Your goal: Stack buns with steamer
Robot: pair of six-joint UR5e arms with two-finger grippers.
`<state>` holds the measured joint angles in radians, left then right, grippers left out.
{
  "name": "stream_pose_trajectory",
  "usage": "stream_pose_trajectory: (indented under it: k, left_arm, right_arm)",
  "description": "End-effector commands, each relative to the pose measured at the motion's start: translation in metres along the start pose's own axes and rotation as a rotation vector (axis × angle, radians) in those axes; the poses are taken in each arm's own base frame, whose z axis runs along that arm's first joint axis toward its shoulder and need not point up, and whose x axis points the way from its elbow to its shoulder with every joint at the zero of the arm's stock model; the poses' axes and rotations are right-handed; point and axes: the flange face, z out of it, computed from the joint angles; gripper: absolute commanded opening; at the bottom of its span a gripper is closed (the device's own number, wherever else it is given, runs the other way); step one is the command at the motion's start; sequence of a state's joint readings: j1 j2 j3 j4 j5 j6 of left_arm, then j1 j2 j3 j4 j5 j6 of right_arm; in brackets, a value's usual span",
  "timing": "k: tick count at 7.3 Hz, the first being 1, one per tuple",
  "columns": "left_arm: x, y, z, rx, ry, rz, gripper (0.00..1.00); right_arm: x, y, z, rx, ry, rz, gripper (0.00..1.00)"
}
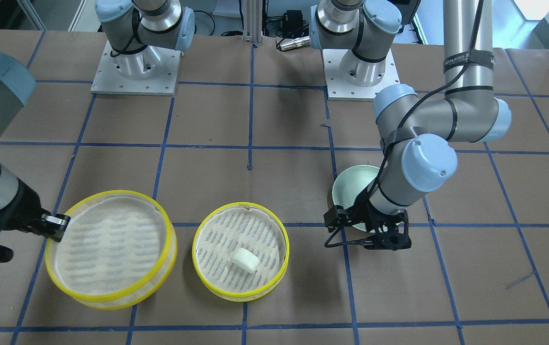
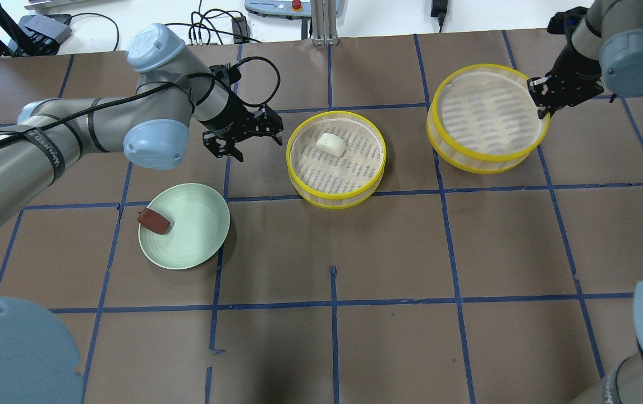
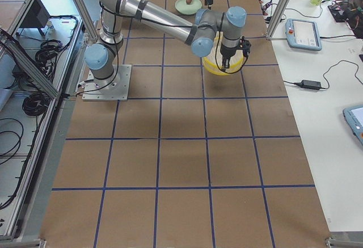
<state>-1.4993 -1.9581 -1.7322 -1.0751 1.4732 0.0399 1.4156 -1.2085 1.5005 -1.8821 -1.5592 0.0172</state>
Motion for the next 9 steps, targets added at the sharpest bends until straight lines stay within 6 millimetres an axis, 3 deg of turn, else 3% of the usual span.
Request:
stream_pose_trajectory:
  k: [1, 2, 4, 5, 6, 7, 9]
  left_arm:
    - [-0.09, 0.022, 0.022, -0.152, -0.179, 0.066, 1.0]
    - [-0.102, 0.035, 0.038, -0.198, -0.165, 0.108, 1.0]
    - [-0.104, 0.043, 0.048, -0.22, -0.144, 0.096, 0.97]
    - [-0.103, 0.043, 0.047, -0.217, -0.145, 0.098, 0.5]
    - [-0.103, 0.044, 0.047, -0.218, -0.142, 0.098, 0.14]
    - [-0.103, 0.043, 0.046, -0.216, -0.143, 0.098, 0.08]
    - [-0.103, 0.039, 0.04, -0.2, -0.146, 0.095, 0.07]
  right_arm:
    - [-0.117, 0.041, -0.004, -0.01, 0.01, 0.09, 0.07]
    - [-0.155, 0.057, 0.006, -0.022, 0.025, 0.108, 0.06]
    - [-0.184, 0.073, 0.023, -0.047, 0.036, 0.116, 0.06]
    - [-0.195, 0.075, 0.032, -0.051, 0.038, 0.13, 0.06]
    - [-0.201, 0.076, 0.041, -0.069, 0.032, 0.127, 0.07]
    - [-0.208, 0.08, 0.048, -0.078, 0.037, 0.113, 0.07]
    - [-0.21, 0.081, 0.055, -0.085, 0.049, 0.093, 0.07]
